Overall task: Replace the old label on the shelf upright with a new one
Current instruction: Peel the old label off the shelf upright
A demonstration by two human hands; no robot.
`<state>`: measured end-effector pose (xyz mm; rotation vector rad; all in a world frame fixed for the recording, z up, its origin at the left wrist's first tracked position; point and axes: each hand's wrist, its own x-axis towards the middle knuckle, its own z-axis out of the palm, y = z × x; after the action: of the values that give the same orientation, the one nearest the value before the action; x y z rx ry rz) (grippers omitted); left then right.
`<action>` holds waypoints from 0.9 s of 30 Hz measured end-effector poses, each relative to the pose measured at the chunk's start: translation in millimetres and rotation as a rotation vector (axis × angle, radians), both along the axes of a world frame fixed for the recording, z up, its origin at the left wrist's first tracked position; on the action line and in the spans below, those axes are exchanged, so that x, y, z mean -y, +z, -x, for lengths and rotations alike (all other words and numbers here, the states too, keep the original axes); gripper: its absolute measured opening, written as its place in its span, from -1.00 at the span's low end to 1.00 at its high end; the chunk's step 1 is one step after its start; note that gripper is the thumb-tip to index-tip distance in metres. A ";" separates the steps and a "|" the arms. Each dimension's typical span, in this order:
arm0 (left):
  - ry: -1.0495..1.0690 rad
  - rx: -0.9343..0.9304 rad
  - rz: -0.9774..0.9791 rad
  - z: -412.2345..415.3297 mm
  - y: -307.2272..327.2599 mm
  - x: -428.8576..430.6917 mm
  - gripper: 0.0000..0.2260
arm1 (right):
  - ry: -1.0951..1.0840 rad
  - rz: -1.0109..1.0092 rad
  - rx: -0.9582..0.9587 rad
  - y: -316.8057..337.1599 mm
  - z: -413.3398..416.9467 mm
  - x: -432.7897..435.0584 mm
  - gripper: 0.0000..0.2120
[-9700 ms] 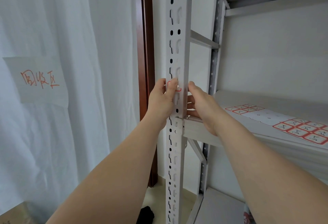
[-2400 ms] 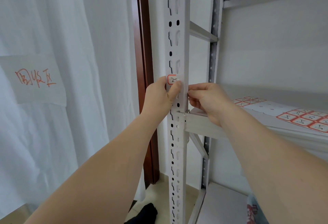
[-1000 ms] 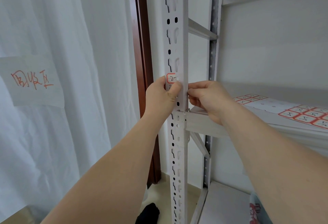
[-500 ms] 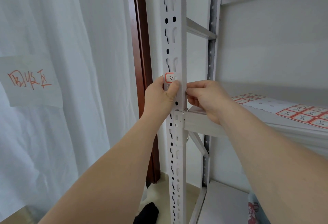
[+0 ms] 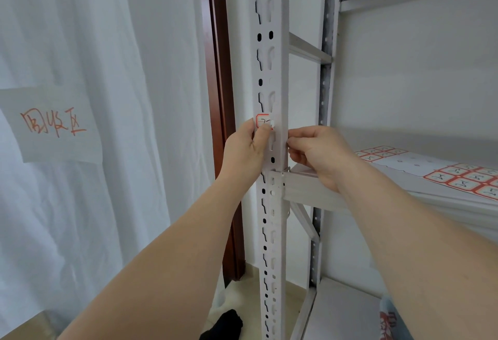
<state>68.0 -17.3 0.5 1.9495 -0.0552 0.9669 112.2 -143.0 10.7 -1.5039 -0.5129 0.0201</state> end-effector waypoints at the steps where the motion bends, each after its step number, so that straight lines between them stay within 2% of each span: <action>1: -0.002 -0.005 -0.007 1.7 -0.3 0.2 -0.70 | 0.002 -0.001 -0.002 0.1 -0.4 -0.1 -0.75; 3: 0.055 0.018 -0.030 3.8 -2.5 1.4 -0.69 | -0.001 0.002 -0.005 0.5 -0.9 -0.2 -0.74; 6: 0.293 0.116 -0.025 9.5 -2.7 4.1 -0.74 | -0.009 0.003 -0.005 0.6 -0.6 -0.1 -0.74; 9: 0.410 0.086 -0.215 15.9 2.6 9.9 -0.77 | -0.007 -0.004 -0.001 0.3 0.5 0.0 -0.78; 12: 0.451 -0.016 -0.389 16.9 9.5 17.2 -0.76 | -0.002 -0.010 -0.002 0.4 0.9 0.6 -0.71; 17: 0.536 -0.073 -0.475 14.2 14.0 22.4 -0.74 | 0.002 0.001 0.006 -0.2 1.3 1.5 -0.70; 23: 0.582 -0.121 -0.560 13.5 19.1 27.1 -0.87 | -0.015 0.003 0.005 -0.1 1.0 1.1 -0.71; 27: 0.560 -0.083 -0.526 12.2 21.0 25.3 -0.72 | -0.020 0.016 0.023 0.0 1.9 1.7 -0.69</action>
<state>55.8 -42.6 21.5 2.5600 0.3325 1.3248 110.4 -144.7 10.7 -1.5262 -0.5177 -0.0087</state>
